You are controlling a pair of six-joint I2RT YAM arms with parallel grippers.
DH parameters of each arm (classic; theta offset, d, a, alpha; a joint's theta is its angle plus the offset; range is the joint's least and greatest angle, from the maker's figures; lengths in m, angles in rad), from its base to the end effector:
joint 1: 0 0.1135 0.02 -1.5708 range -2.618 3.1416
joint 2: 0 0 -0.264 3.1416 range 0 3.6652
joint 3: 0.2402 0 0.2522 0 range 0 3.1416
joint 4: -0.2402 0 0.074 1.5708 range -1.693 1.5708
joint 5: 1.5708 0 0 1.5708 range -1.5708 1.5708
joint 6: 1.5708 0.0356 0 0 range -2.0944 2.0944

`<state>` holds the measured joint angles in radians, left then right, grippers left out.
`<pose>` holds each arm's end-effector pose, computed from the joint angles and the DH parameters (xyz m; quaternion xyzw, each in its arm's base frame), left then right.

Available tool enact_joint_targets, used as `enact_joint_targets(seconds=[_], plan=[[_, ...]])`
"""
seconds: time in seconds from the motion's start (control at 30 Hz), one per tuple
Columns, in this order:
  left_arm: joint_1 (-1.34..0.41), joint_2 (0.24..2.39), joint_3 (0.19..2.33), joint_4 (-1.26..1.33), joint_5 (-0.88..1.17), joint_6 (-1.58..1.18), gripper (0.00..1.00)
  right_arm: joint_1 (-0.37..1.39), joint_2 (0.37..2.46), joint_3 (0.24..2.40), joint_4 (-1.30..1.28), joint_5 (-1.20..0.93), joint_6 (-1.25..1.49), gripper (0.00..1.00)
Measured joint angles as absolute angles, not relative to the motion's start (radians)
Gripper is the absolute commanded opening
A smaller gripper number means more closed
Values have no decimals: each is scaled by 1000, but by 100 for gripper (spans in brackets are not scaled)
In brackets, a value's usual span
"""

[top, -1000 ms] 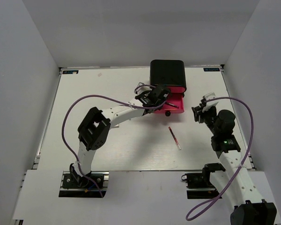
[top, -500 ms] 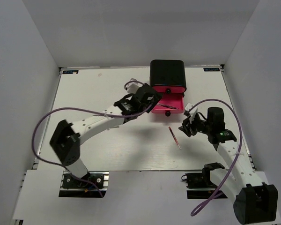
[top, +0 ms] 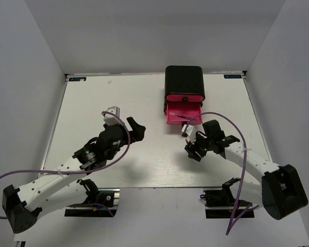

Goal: Sort the stationery into containers
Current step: Grab a piece of stationery with the right arm

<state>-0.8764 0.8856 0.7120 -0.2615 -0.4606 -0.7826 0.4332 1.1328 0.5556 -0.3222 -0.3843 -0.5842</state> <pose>0.1405 -0.1440 0.2901 -0.0841 0.8257 -0.2563 0.4955 0.1874 0.1014 0.1854 -0.5063 0.7788 0.1554 0.3360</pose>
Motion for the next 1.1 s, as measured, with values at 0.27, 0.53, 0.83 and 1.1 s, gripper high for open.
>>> enact_joint_targets(seconds=[0.27, 0.53, 0.83, 1.1], plan=[[-876, 646, 616, -398, -500, -693, 99, 519, 1269, 556, -276, -164, -457, 60], [-876, 539, 602, -476, -513, -635, 99, 540, 1302, 577, -253, -97, -418, 37], [-876, 545, 605, -522, -505, -577, 99, 558, 1344, 614, -307, -223, -521, 13], [-876, 546, 605, -525, -488, -565, 99, 572, 1310, 725, -471, -308, -674, 0]])
